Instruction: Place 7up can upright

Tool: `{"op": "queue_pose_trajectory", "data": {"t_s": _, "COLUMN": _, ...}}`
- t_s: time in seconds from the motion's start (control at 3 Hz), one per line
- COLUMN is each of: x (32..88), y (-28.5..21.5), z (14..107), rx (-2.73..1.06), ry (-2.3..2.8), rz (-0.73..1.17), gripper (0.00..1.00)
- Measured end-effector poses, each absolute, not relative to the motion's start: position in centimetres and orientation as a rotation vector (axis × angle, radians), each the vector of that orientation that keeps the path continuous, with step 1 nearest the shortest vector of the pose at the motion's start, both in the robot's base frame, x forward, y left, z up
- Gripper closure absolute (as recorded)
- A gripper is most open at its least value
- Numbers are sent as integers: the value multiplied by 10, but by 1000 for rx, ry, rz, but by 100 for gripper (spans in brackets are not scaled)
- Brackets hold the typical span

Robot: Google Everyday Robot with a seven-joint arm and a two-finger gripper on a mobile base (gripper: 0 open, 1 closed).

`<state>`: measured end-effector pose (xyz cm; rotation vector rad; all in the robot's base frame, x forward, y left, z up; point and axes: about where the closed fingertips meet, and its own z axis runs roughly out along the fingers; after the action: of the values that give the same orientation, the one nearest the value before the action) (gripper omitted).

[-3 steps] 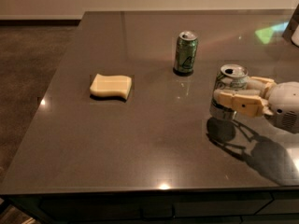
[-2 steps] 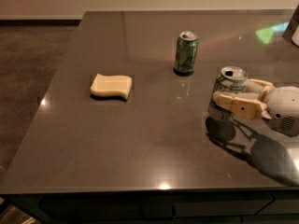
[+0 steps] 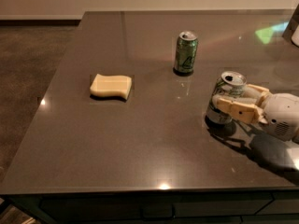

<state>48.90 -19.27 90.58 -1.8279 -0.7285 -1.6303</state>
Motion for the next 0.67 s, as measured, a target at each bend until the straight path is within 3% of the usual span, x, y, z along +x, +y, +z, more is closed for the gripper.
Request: {"op": "queue_pose_trajectory", "data": {"t_s": 0.67, "x": 491, "y": -190, "z": 899, "rx": -1815, "ry": -722, "rz": -1624, "gripper": 12}}
